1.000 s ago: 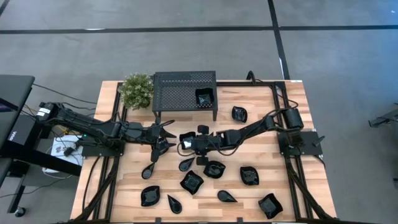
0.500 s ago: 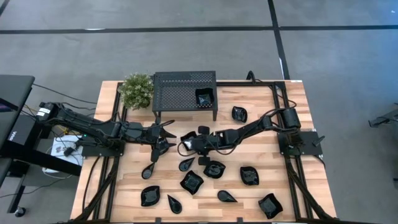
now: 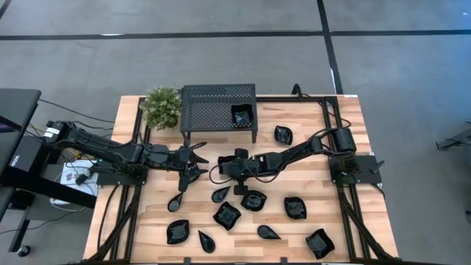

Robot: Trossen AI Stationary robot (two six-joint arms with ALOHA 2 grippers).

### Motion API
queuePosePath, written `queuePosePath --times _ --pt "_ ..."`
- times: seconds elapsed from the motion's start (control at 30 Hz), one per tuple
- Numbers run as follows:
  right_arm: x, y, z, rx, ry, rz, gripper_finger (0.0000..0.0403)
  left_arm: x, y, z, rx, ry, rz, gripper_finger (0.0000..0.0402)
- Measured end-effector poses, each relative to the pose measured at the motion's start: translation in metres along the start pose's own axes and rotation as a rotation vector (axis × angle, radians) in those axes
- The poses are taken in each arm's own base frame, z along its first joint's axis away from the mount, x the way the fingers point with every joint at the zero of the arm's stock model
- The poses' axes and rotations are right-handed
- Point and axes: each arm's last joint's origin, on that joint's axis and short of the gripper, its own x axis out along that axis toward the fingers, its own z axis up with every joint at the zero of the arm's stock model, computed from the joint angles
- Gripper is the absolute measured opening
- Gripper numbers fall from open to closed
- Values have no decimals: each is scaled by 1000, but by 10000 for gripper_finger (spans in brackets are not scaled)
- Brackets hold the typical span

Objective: Pick & Place Mini shaped plates
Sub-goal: Stack the black distorted square plate on top of the black distorted square plate on the shelf

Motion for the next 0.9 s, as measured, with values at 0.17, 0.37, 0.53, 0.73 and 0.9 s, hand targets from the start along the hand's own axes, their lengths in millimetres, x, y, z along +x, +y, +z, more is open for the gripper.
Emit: queuePosePath --times 0.17,0.37,0.53,0.73,0.9 --pt "-36 6 34 -52 -73 9 4 0 0 0 0 0 0 159" --pt "-108 1 65 -160 -100 -189 5 0 0 1 -2 -8 -1 159" --pt "-157 -22 79 -274 -172 -362 6 0 0 2 -3 -15 -1 159" --pt "-175 -69 78 -327 -119 -440 4 0 0 2 -3 -16 -1 159" --pt "-159 -100 69 -325 -36 -399 4 0 0 2 -3 -15 -1 159"
